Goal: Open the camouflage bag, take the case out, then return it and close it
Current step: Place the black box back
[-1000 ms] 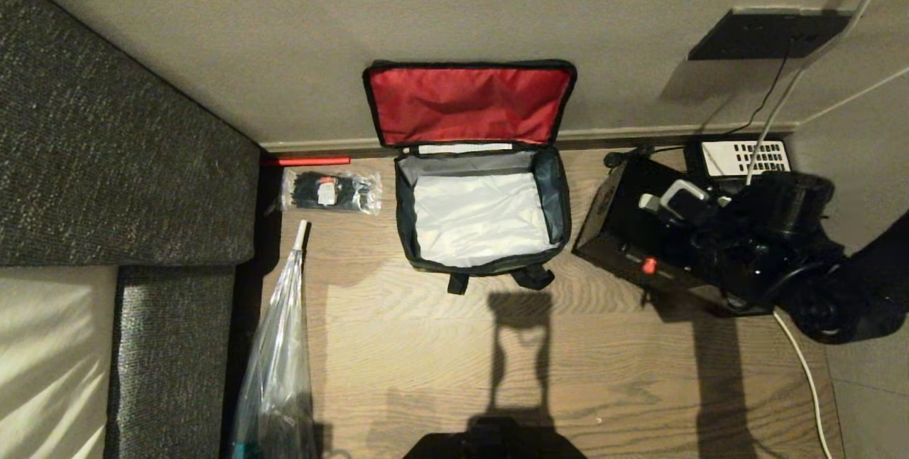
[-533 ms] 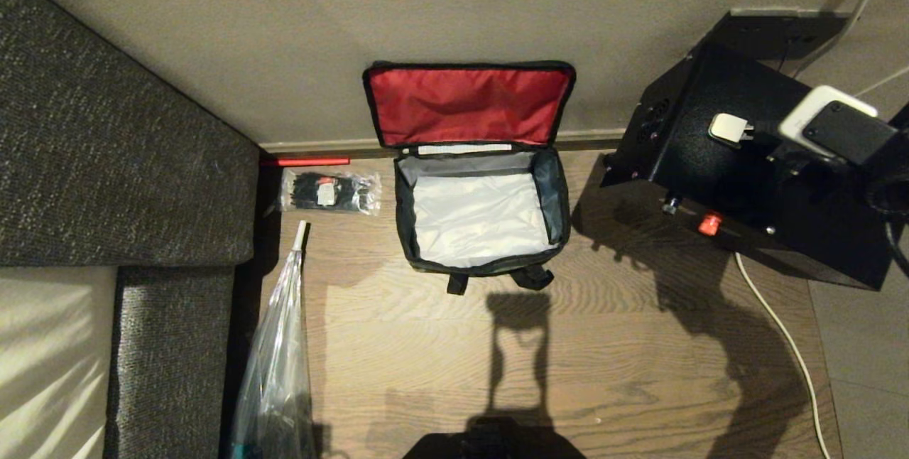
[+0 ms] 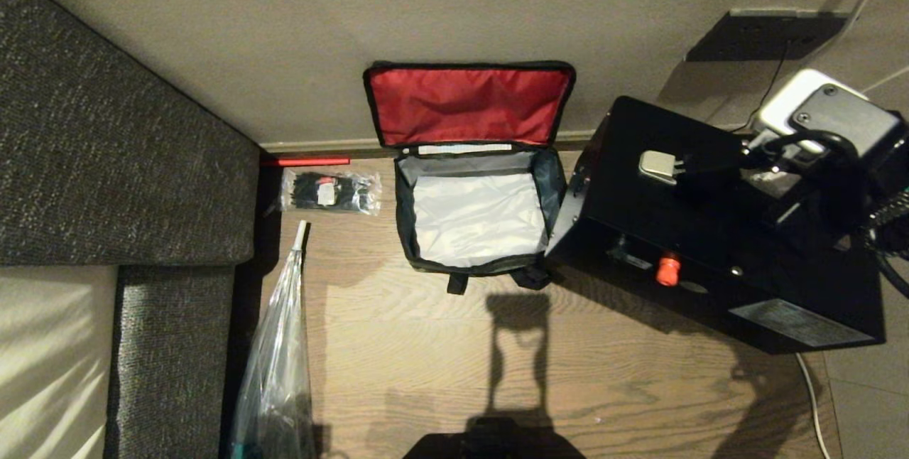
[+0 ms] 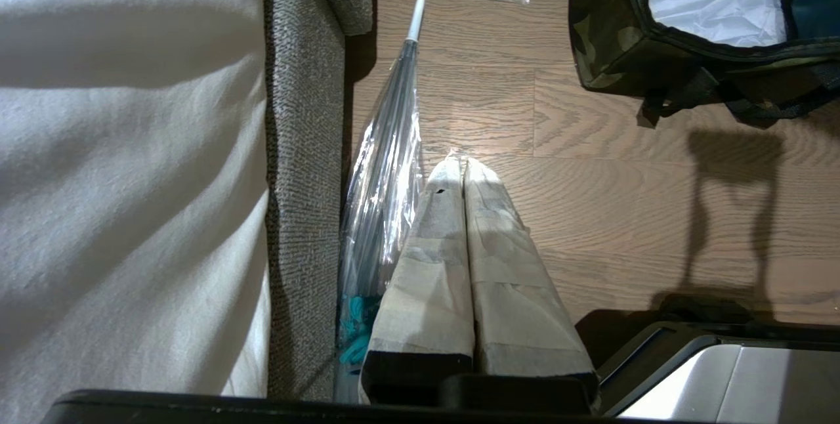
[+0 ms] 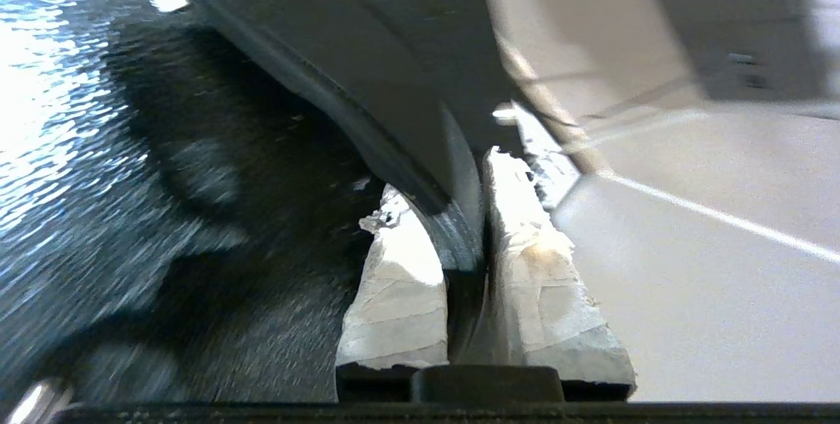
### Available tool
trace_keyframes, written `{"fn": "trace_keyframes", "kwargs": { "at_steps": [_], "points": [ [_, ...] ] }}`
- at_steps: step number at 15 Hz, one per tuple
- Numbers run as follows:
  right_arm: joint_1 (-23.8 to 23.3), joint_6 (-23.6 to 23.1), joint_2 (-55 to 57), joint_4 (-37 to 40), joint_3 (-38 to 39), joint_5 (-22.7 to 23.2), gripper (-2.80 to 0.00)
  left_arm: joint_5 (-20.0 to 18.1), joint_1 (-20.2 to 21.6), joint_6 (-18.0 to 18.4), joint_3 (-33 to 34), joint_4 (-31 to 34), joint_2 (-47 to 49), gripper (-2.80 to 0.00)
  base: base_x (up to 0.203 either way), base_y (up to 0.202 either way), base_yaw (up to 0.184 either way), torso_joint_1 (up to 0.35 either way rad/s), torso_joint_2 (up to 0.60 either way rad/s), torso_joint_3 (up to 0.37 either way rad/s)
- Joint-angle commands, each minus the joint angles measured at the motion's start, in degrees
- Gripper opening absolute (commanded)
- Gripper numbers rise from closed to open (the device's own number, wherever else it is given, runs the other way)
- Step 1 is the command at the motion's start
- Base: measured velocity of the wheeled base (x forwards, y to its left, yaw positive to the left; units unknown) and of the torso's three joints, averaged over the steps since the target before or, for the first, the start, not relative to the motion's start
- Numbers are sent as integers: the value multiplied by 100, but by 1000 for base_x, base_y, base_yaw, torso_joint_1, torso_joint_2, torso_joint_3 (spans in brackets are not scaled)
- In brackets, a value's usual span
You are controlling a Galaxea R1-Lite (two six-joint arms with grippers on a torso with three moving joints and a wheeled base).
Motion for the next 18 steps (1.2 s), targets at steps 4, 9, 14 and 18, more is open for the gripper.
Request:
{"fn": "trace_keyframes", "kwargs": {
  "at_steps": [4, 9, 14, 18],
  "points": [
    [739, 561, 1572, -4, -1219, -87, -280, 2, 4, -2, 18, 0, -11, -280, 0, 0, 0, 0, 0, 0],
    [1052, 522, 2531, 35, -2180, 195, -280, 2, 4, -2, 18, 0, -11, -280, 0, 0, 0, 0, 0, 0],
    [1160, 855, 2510, 215, -2236, 333, -280, 2, 4, -2, 18, 0, -11, -280, 0, 0, 0, 0, 0, 0],
    [1298, 1599, 2508, 333, -2207, 2404, -280, 2, 4, -2, 18, 0, -11, -280, 0, 0, 0, 0, 0, 0]
  ]
}}
